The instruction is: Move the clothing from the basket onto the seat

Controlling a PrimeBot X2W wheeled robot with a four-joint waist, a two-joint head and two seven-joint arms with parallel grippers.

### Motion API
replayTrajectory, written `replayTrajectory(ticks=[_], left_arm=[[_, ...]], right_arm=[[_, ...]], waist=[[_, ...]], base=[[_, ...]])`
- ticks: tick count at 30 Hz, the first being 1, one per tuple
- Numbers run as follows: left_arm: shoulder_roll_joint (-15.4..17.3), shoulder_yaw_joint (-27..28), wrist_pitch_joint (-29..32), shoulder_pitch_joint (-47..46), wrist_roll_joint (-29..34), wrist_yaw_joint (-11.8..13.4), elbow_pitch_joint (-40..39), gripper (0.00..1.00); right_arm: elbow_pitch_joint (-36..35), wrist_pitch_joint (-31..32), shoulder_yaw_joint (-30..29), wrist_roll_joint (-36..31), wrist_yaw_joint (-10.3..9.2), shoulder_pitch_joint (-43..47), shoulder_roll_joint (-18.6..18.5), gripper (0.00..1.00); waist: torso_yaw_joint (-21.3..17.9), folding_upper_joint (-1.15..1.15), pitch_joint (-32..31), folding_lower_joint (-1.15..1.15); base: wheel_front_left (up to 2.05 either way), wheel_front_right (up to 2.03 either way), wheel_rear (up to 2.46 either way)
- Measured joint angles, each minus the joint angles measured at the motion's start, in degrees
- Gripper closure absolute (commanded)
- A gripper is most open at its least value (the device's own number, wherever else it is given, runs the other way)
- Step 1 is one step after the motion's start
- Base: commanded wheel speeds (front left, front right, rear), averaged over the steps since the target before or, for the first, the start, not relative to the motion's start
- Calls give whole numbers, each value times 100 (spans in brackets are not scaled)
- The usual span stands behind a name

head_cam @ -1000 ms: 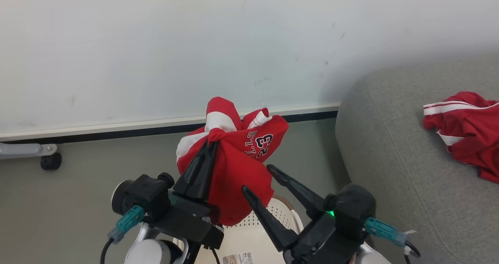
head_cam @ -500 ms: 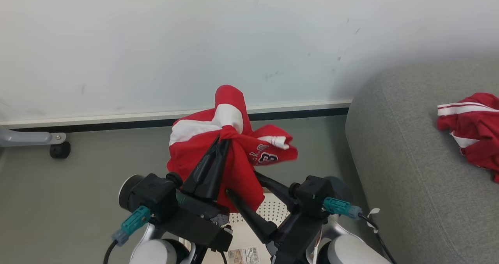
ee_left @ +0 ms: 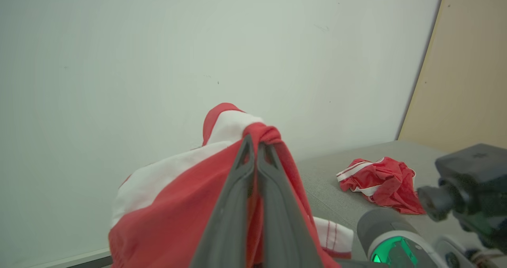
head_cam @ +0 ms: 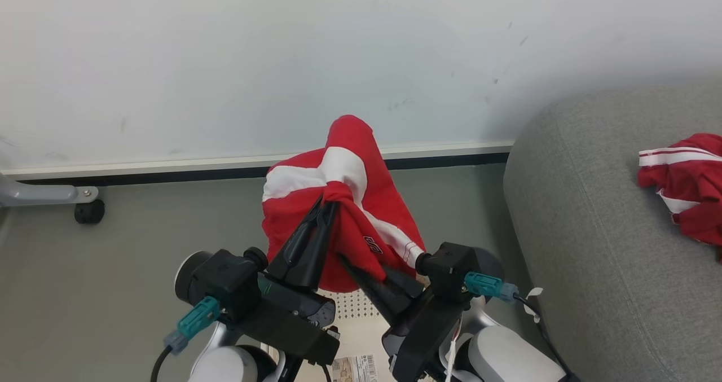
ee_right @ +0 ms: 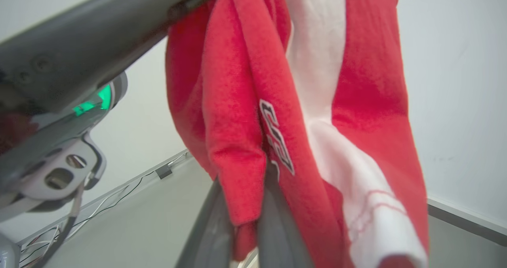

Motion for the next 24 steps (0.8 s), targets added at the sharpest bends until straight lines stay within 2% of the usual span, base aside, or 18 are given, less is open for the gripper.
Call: replayTrajectory(ticks=[1,2,3,4,5,6,17,24], left_arm=[[0,1,0,0,0,0,-1,89],[2,-1,1,0,0,0,-3,62],[2,-1,1,0,0,0,-4,51],[4,-5,9,0,0,0,-4,21],[9,-11,9,0,0,0,-4,2],[12,-15,10,0,0,0,-4,0],[126,-246,140,9,62,-8,40,0],[253,-530,274,150,145,-105,151,0]], right_arm=[[20,-14,2,4,1,-26,0,100],[38,-65,3,9,1,-43,1,100],[63,-109,3,29,1,-53,2,100],[93,-134,4,54,1,-64,3,100],[110,-185,3,60,1,-76,3,100],[119,-222,3,66,1,-98,3,100],[427,-645,-236,151,1,-442,2,100],[772,-816,-448,208,1,-554,-155,100]], waist=[[-4,0,2,0],[-9,0,5,0],[-14,0,7,0],[-20,0,9,0],[-26,0,12,0],[-32,0,13,0],[-90,0,12,0],[-133,0,-4,0]], base=[[0,0,0],[0,0,0],[0,0,0],[0,0,0],[0,0,0],[0,0,0],[0,0,0],[0,0,0]])
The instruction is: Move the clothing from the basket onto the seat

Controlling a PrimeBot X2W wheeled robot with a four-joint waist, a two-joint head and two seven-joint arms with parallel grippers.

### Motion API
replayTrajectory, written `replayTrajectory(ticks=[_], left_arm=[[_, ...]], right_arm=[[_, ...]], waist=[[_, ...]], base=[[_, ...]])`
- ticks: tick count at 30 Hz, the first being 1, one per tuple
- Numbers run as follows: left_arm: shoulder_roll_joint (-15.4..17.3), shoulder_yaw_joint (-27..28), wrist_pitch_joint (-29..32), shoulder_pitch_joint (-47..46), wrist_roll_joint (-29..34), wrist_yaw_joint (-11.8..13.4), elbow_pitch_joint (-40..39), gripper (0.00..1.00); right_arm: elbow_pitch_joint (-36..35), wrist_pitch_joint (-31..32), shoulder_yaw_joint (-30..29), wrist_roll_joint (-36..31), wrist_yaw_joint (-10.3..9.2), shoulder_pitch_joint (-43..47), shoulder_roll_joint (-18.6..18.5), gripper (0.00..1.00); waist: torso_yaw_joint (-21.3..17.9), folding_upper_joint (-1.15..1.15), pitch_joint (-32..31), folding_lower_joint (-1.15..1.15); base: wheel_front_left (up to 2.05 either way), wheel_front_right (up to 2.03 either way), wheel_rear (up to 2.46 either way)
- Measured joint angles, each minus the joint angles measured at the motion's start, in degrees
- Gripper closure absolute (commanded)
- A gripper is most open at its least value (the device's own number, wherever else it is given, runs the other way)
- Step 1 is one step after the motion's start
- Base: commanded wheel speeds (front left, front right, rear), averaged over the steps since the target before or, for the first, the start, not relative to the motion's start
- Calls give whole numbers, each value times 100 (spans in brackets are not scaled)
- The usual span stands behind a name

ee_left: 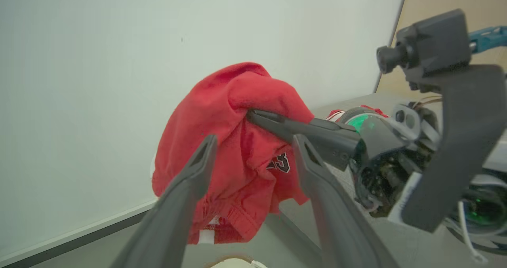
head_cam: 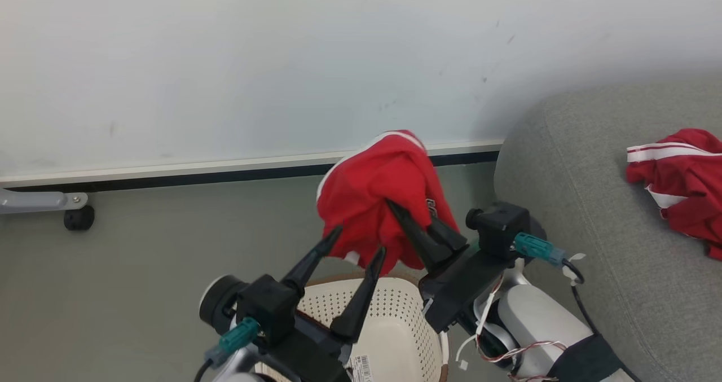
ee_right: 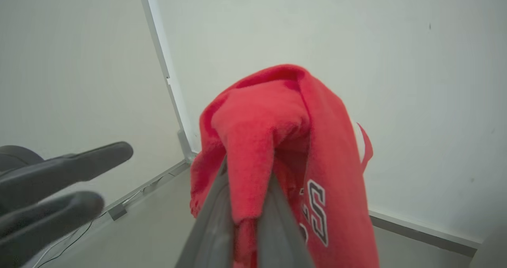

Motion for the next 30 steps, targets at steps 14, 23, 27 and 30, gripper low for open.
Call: replayTrajectory(ticks=[14,23,27,30], left_arm=[[269,-275,178,265,93,-47,38,0],[345,-315,232,326,101,-54,4,0],[375,-322,249,324,102,-55,-22,0],[410,-345,290,319,121,-57,-37,0]], right_arm=[[406,-250,-190,96,1,-62,-108,100],[509,-357,-339,144,0,-63,-144,100],[552,-402,-391,155,-1,-70,-146,100],[626,-457,-477,186,-9,-96,-154,100]], waist=[[-272,0,102,0],[-636,0,243,0],[-791,0,302,0],[-1013,0,382,0]], base=[[0,0,0],[0,0,0],[0,0,0],[0,0,0]])
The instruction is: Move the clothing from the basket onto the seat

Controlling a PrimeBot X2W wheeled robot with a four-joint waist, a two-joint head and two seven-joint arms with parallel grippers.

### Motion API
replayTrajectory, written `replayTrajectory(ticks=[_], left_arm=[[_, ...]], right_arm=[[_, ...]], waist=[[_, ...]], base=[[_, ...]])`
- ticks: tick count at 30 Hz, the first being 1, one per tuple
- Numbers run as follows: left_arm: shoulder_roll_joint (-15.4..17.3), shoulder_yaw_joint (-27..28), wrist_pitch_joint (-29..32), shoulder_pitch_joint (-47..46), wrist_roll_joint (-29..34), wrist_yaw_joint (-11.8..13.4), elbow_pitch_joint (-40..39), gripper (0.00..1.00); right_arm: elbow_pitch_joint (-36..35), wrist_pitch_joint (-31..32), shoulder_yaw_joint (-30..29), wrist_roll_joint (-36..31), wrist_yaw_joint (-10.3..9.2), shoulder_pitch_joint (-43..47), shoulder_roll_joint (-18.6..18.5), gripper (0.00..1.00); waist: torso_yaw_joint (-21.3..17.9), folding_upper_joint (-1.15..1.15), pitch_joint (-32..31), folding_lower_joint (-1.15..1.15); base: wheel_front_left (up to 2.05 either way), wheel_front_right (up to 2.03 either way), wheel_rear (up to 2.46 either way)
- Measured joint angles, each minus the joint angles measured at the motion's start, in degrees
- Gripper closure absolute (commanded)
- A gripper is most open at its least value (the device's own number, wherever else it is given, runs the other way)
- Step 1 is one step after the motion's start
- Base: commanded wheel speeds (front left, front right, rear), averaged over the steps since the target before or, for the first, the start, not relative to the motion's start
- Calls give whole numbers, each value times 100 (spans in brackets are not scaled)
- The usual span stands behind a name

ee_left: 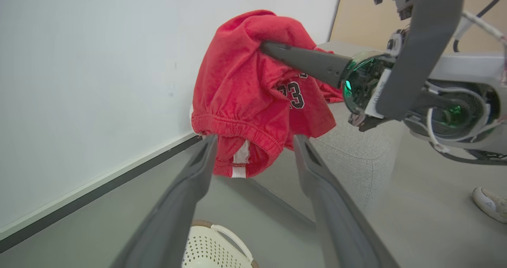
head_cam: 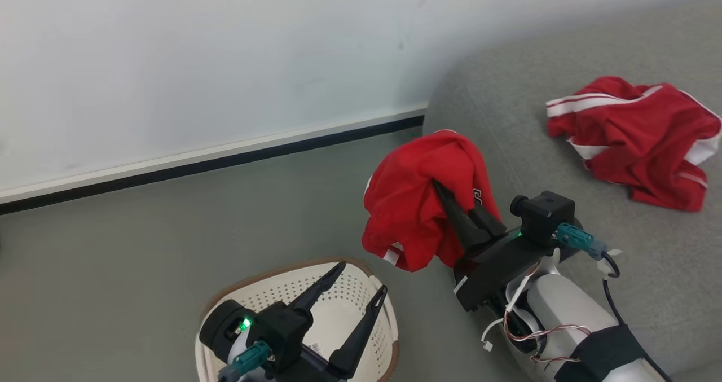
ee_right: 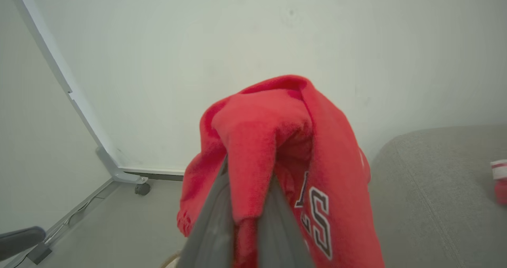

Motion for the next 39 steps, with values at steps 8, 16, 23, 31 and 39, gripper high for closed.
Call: replayTrajectory(ticks=[8,16,23,31,39], left_arm=[[59,-81,84,-98,109,-41,-40,0],[102,-131,148,-165,138,-42,-104,0],[157,-149,201,-242,149,-44,-152,0],[176,-197,246,-343,181,-46,-185,0],[175,-290,279,-456,181,-47,-187,0]], right_arm=[[91,-78,-165,53,-48,-47,-37,100],[171,-145,-336,105,-101,-46,-97,100],[193,-194,-525,172,-156,-35,-165,100],[192,-203,-712,257,-246,45,-208,100],[145,-245,-878,260,-297,43,-225,100]], waist=[[-455,0,156,0],[-882,0,306,0],[-1205,0,427,0],[-1477,0,542,0],[-1577,0,630,-1]], base=[[0,0,0],[0,0,0],[0,0,0],[0,0,0],[0,0,0]])
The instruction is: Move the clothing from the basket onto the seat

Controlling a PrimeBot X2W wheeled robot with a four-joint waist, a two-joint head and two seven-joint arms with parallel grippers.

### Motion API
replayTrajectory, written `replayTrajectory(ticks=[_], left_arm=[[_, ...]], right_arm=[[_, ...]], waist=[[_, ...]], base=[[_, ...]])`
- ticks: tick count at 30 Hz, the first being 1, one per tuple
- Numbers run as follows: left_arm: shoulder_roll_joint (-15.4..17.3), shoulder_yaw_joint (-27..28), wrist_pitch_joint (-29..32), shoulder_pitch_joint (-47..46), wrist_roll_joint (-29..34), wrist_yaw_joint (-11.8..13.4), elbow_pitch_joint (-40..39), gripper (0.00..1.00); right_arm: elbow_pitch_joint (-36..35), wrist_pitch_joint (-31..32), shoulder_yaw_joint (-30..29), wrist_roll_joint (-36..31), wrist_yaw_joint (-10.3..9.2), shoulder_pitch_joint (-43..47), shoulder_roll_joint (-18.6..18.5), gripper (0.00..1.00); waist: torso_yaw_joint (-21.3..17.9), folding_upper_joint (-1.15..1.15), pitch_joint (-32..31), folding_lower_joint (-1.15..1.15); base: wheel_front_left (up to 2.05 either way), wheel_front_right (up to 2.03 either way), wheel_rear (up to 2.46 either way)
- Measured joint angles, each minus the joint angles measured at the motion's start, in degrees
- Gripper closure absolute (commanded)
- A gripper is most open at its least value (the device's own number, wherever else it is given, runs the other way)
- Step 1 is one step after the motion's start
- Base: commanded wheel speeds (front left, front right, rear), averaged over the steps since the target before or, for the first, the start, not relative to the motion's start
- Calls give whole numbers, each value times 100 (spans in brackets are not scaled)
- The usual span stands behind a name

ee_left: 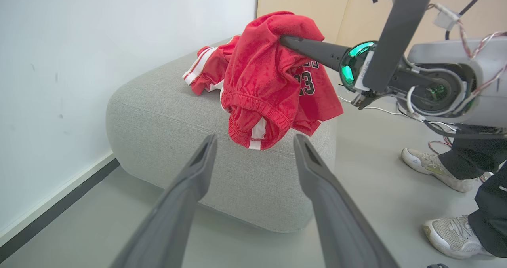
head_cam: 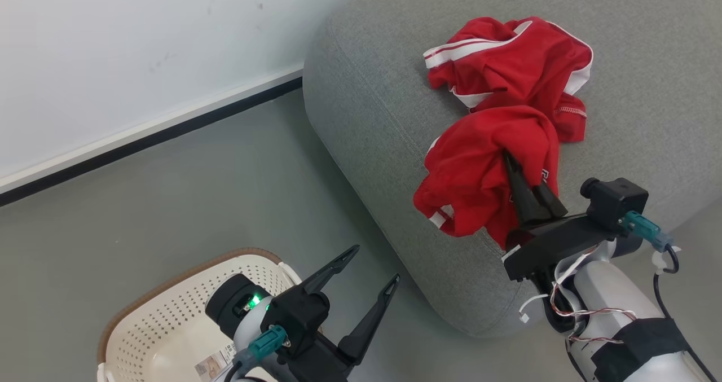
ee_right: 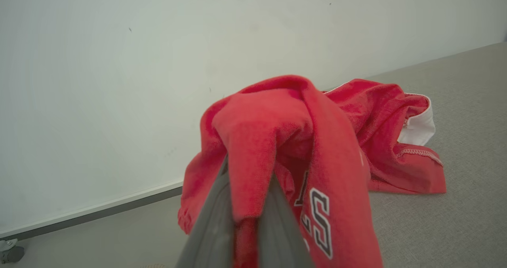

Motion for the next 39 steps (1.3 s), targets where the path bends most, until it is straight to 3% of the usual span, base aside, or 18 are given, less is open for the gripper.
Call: replayTrajectory(ticks=[6,17,28,39], left_arm=[[3,-29,21,-10,1,-1,-82,0],[45,-105,123,-211,12,-43,-182,0],[49,-246,226,-466,63,-44,-383,0],[116,-359,352,-770,121,-45,-593,0]], right_arm=[[-88,-1,-205,20,-9,-171,-54,100],[-3,-8,-854,96,-85,-1333,-475,100],[614,-49,-1533,259,-152,-2483,-1060,100],[1321,-49,-1785,330,-200,-2963,-1351,100]], waist=[[-18,0,72,0],[62,0,305,0],[333,0,676,1],[649,0,1198,1]], base=[[0,0,0],[0,0,0],[0,0,0],[0,0,0]])
